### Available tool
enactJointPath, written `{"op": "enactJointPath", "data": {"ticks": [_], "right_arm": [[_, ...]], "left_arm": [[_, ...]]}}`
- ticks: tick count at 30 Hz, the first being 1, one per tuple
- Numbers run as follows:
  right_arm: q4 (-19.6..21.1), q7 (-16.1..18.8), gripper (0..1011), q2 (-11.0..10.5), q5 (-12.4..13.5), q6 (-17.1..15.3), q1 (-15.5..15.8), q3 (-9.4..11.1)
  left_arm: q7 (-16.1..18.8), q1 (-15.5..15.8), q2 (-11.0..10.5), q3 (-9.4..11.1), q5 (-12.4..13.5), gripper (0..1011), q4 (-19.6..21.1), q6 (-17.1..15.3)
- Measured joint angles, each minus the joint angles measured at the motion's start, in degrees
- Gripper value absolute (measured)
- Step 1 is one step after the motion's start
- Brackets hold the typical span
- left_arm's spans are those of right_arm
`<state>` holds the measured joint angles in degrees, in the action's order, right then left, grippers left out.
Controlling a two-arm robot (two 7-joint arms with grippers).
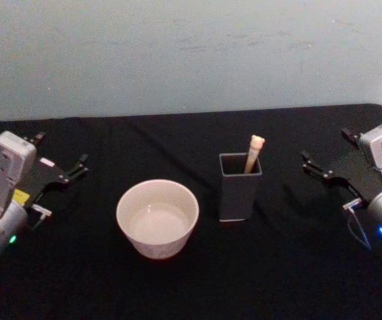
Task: Pick up the stirring spoon with one hand, stir inside the cup, then place it back in its original position.
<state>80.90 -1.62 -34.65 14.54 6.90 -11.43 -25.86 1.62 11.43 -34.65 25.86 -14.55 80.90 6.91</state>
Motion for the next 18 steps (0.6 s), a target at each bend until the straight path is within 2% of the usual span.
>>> {"op": "enactJointPath", "data": {"ticks": [18], "right_arm": [[0.0, 0.0, 1000, 0.0, 0.0, 0.0, 0.0, 0.0]], "left_arm": [[0.0, 0.0, 0.0, 0.0, 0.0, 1001, 0.0, 0.0]]}}
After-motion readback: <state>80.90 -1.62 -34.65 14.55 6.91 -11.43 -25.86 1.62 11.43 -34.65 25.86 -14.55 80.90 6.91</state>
